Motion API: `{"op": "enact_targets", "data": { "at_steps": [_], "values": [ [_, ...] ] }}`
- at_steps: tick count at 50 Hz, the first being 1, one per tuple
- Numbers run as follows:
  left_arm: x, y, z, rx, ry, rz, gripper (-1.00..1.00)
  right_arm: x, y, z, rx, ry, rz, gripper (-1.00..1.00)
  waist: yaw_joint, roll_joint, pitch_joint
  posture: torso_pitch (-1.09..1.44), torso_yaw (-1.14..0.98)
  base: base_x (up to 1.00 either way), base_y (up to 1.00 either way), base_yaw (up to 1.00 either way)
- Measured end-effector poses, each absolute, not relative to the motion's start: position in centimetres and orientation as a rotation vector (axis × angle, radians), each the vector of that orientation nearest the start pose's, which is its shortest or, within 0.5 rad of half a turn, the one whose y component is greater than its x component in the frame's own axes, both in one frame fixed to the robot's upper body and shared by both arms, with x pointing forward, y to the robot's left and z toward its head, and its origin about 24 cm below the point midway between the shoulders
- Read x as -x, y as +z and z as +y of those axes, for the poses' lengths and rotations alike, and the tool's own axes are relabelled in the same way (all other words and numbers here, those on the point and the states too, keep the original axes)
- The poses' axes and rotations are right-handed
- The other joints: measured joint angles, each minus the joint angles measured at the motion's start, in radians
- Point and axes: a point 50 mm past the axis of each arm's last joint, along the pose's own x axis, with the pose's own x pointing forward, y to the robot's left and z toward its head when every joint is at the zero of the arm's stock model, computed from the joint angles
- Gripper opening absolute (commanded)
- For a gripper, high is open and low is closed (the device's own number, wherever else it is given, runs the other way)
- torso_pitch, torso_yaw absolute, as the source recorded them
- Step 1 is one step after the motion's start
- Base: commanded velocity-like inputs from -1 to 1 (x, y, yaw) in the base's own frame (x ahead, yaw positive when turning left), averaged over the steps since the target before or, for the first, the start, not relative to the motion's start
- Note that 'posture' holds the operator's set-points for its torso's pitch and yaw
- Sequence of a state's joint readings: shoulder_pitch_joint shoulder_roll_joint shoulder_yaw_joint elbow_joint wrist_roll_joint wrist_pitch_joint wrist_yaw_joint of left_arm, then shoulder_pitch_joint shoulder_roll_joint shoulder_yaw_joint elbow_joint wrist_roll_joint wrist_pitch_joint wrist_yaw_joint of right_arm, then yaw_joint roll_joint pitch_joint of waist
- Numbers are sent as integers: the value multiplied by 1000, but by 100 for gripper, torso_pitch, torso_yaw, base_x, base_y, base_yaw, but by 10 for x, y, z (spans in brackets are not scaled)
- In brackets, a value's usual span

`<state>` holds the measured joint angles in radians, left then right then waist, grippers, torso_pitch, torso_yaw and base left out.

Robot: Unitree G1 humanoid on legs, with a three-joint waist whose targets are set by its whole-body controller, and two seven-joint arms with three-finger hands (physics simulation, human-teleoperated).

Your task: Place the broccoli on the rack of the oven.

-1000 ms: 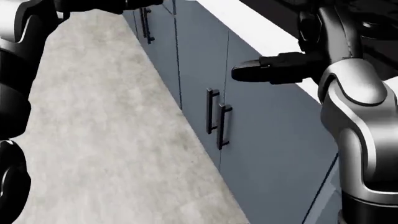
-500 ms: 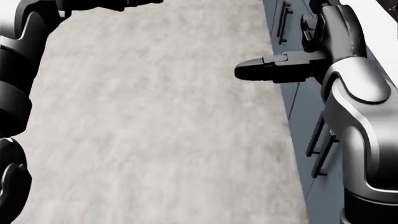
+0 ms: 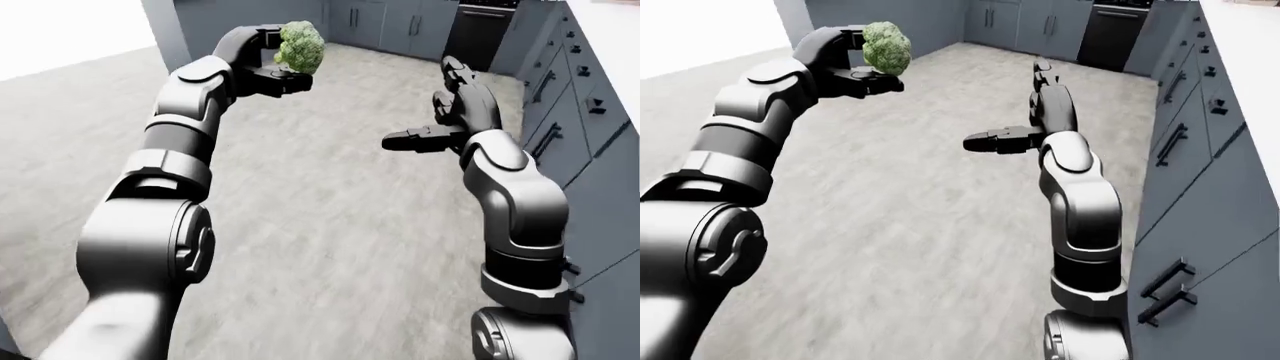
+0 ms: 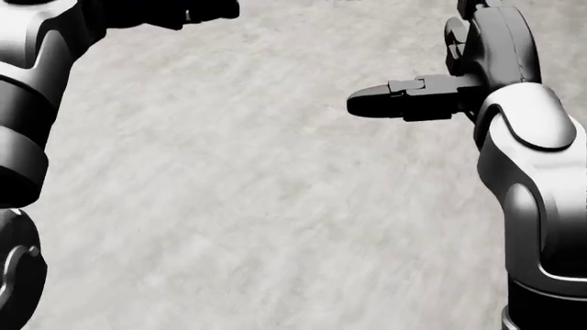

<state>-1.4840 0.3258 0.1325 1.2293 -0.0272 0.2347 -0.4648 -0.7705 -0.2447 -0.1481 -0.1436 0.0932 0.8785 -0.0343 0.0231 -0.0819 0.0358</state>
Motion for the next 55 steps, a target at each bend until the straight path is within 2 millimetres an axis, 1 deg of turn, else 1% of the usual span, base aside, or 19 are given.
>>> {"op": "enact_targets", "data": {
  "at_steps": [8,11,12,13,15,17,19,24,26,27,28,31,39,43,44,46,49,52,55],
  "values": [
    [-428,289,142,-133,-412,-40,-21,-339,231,-169,93,-35,-48,100,-5,102,1,0,0,0,0,100],
    [-428,290,144,-131,-407,-41,-21,-339,231,-168,93,-31,-53,100,3,152,-8,0,0,0,0,100],
    [-428,288,147,-127,-399,-39,-21,-339,230,-165,90,-23,-53,100,13,145,-7,0,0,0,0,100],
    [-428,285,149,-120,-391,-30,-22,-339,228,-163,91,-14,-49,100,21,141,4,0,0,0,0,100],
    [-429,278,156,-111,-370,-2,-21,-340,224,-158,93,13,-30,100,35,131,2,0,0,0,0,100],
    [-429,276,156,-111,-365,13,-21,-340,223,-158,91,18,-22,100,37,104,0,0,0,0,0,100],
    [-429,278,154,-114,-372,6,-21,-340,225,-160,89,9,-33,100,31,75,7,0,0,0,0,100],
    [-428,284,153,-116,-378,-20,-21,-339,232,-161,92,1,-64,100,12,20,15,0,0,0,0,100],
    [-428,288,151,-118,-380,-30,-22,-339,235,-162,95,-4,-71,100,7,-18,7,0,0,0,0,100],
    [-428,289,148,-118,-387,-38,-21,-339,236,-164,97,-12,-75,100,-1,-21,0,0,0,0,0,100],
    [-428,287,146,-117,-398,-37,-22,-339,235,-167,95,-23,-71,100,-7,-11,6,0,0,0,0,100],
    [-429,278,144,-115,-409,-3,-22,-339,229,-169,95,-38,-41,100,1,-3,0,0,0,0,0,100],
    [-428,288,145,-115,-397,-32,-22,-341,229,-170,94,-33,-42,100,-3,94,2,0,0,0,0,100],
    [-427,292,146,-115,-393,-46,-21,-340,231,-168,92,-24,-54,100,6,152,-7,0,0,0,0,100],
    [-428,290,149,-113,-386,-45,-21,-341,229,-166,90,-16,-53,100,14,139,-4,0,0,0,0,100],
    [-428,282,156,-106,-365,-21,-22,-342,224,-161,92,6,-36,100,29,135,1,0,0,-1,32,46],
    [-429,278,165,-105,-330,6,-22,-343,222,-154,99,43,-23,100,19,72,0,0,0,-3,21,0],
    [-429,280,154,-111,-363,-7,-21,-342,225,-162,92,5,-36,100,3,61,20,0,0,0,0,0],
    [-428,285,149,-112,-381,-27,-21,-342,232,-167,91,-26,-61,100,0,45,25,0,0,0,0,0]
  ]
}}
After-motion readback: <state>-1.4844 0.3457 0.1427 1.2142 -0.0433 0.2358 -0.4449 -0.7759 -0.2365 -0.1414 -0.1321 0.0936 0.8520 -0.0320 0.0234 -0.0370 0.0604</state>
